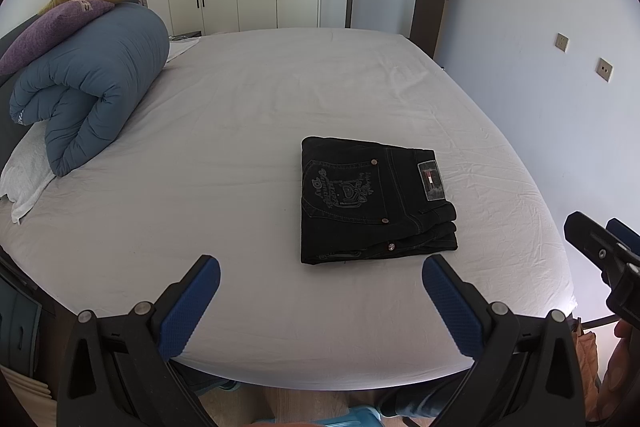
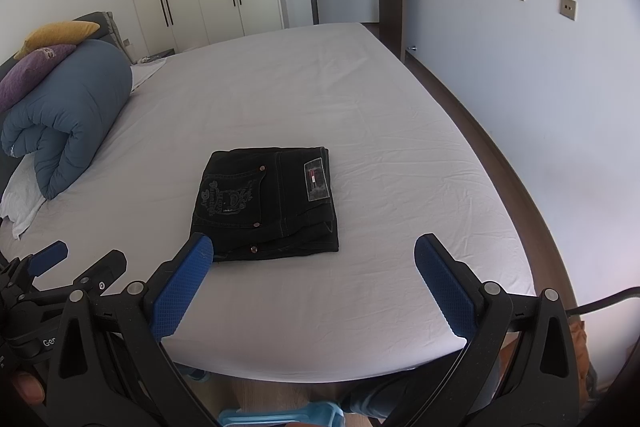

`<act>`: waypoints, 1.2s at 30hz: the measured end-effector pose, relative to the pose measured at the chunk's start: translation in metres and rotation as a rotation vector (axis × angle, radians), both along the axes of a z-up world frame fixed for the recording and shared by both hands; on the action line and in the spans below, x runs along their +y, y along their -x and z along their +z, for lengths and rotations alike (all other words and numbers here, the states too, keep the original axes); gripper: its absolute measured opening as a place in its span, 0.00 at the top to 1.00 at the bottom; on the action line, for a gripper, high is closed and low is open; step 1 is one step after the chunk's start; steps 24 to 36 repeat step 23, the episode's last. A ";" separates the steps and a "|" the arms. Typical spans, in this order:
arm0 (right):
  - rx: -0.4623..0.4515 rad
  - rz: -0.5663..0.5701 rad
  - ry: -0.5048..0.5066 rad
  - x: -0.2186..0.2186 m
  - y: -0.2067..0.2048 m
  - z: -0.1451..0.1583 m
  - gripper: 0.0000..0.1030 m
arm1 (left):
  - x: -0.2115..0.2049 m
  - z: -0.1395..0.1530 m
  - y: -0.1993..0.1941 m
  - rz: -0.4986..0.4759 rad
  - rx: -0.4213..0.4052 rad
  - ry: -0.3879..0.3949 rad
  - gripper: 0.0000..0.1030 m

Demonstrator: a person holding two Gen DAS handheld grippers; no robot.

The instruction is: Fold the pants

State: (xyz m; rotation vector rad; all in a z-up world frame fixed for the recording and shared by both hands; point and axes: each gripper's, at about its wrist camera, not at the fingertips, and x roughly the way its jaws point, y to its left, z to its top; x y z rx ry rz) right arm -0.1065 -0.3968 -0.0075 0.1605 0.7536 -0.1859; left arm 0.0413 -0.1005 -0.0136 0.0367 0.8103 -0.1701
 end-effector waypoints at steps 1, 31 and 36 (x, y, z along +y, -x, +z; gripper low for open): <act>0.001 0.000 0.000 0.001 0.000 0.000 0.00 | 0.000 0.000 0.000 0.000 0.000 -0.001 0.00; 0.010 0.010 -0.002 -0.001 0.000 -0.001 0.00 | 0.000 -0.001 0.002 0.001 -0.013 -0.002 0.00; 0.010 0.010 -0.002 -0.001 0.000 -0.001 0.00 | 0.000 -0.001 0.002 0.001 -0.013 -0.002 0.00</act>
